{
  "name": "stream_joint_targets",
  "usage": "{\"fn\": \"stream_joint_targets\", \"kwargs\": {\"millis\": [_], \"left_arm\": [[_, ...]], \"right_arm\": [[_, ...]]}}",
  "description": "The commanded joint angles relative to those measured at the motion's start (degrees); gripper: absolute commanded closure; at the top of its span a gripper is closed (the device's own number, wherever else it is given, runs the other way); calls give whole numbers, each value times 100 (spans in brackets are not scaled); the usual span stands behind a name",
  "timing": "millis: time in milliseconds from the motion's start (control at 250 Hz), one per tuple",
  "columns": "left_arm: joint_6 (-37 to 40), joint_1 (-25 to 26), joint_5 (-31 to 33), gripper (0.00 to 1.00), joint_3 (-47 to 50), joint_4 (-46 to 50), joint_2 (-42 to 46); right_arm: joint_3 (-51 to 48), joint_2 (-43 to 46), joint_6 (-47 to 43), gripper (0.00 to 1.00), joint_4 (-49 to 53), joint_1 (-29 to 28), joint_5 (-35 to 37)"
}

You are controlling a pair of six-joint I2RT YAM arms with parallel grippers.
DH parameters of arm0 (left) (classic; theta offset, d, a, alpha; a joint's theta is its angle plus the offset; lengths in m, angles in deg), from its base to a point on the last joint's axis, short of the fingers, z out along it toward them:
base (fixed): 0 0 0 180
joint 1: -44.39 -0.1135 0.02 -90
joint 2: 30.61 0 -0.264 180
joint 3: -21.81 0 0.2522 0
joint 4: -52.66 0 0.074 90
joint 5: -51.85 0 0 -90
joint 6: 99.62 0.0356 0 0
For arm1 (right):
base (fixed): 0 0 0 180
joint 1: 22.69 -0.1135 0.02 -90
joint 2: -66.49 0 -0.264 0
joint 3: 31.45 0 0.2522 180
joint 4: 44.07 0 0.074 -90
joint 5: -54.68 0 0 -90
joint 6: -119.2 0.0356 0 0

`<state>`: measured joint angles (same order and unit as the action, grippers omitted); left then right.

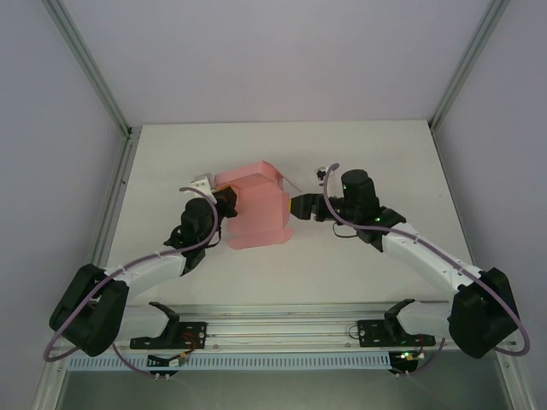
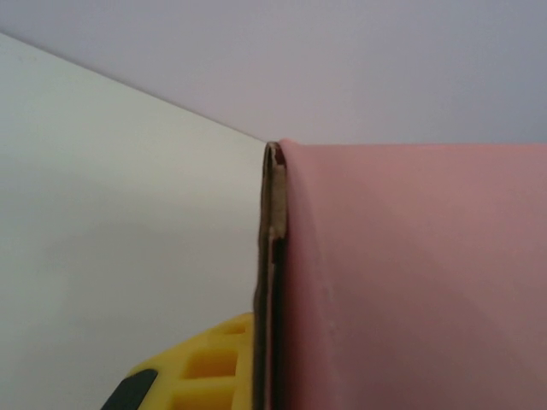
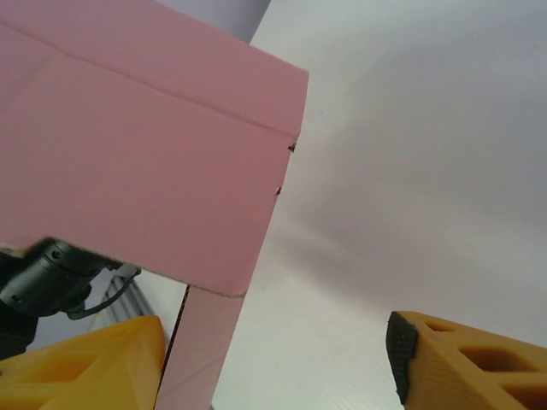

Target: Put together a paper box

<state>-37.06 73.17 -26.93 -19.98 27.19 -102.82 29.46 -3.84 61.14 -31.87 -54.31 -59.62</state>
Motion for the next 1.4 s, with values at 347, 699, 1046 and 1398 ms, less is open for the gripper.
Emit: {"fn": "stream_joint_targets", "kwargs": {"millis": [347, 699, 1046, 1398], "left_arm": [[-325, 31, -69, 100, -72, -593, -28], [-338, 23, -500, 100, -41, -916, -6], [-534, 25, -888, 100, -2, -1402, -84], [-125, 19, -528, 100, 9, -639, 294]], "right_arm": [[-620, 157, 656, 68, -867, 43, 7], [-1064, 232, 1036, 75, -1654, 226, -542], [-1294, -2195, 3647, 72, -6802, 316, -2505], [-1085, -2145, 3349, 63, -6269, 655, -2875]]}}
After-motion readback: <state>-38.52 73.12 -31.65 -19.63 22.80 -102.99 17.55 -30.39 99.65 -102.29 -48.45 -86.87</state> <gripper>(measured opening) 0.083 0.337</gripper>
